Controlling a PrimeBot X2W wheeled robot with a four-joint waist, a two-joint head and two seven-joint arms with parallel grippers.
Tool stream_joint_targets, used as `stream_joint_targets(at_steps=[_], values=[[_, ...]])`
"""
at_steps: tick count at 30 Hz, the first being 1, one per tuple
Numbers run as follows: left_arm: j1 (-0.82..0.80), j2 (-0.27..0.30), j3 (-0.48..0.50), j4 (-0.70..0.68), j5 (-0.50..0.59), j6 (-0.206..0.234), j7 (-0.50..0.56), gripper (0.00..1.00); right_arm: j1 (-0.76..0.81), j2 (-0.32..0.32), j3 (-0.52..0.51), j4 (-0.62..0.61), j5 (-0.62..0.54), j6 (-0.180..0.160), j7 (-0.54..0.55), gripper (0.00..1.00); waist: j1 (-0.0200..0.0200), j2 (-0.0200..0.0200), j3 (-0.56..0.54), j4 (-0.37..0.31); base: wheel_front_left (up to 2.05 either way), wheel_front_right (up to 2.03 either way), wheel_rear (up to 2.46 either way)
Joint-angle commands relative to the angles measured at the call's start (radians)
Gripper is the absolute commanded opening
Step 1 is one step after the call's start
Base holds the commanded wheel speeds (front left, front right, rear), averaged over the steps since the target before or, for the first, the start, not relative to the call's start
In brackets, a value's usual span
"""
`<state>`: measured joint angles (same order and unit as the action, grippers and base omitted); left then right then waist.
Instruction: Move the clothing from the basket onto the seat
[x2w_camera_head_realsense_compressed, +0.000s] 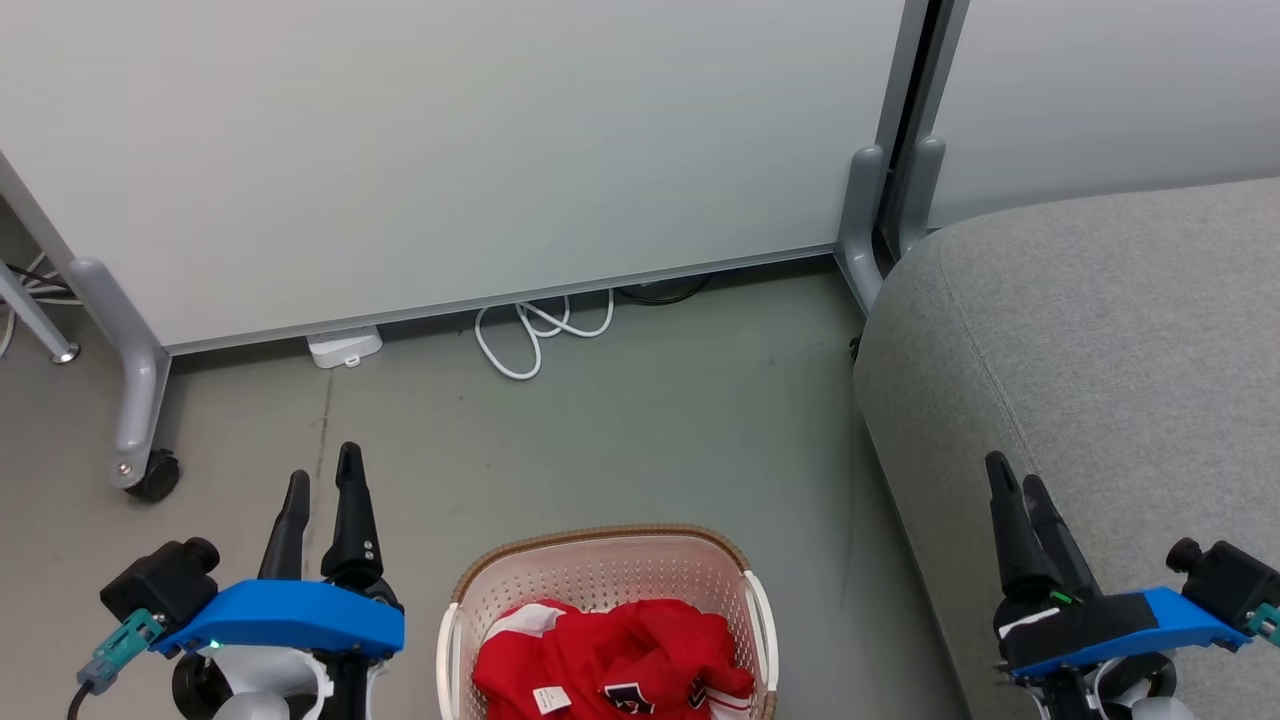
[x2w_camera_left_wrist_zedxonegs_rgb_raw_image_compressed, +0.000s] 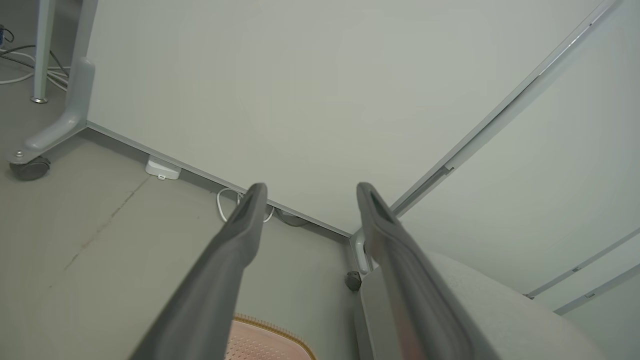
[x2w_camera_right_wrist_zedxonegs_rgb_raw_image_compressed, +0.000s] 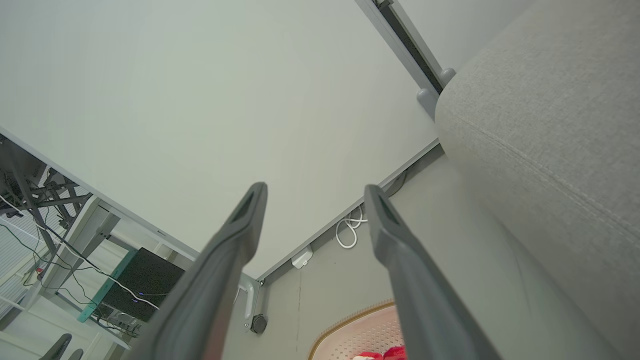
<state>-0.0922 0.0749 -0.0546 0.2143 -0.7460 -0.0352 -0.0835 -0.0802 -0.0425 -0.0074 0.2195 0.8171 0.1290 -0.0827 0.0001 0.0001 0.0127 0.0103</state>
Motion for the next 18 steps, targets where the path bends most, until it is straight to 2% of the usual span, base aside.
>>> stream_joint_targets(at_steps=[1,18], values=[[-0.031,0.01,-0.01,-0.011,0.031,0.004,-0.011,1.0,-0.028,-0.007,0.004,-0.014,-0.031,0.001,-0.011,1.0,-0.0001,-0.0001,0.001,0.0,0.0,0.0,0.0],[-0.043,0.028,-0.067,-0.014,0.224,0.026,-0.06,1.0,-0.034,-0.008,0.027,-0.016,-0.219,0.002,-0.06,1.0,-0.0001,-0.0001,0.005,0.006,0.0,0.0,0.0]])
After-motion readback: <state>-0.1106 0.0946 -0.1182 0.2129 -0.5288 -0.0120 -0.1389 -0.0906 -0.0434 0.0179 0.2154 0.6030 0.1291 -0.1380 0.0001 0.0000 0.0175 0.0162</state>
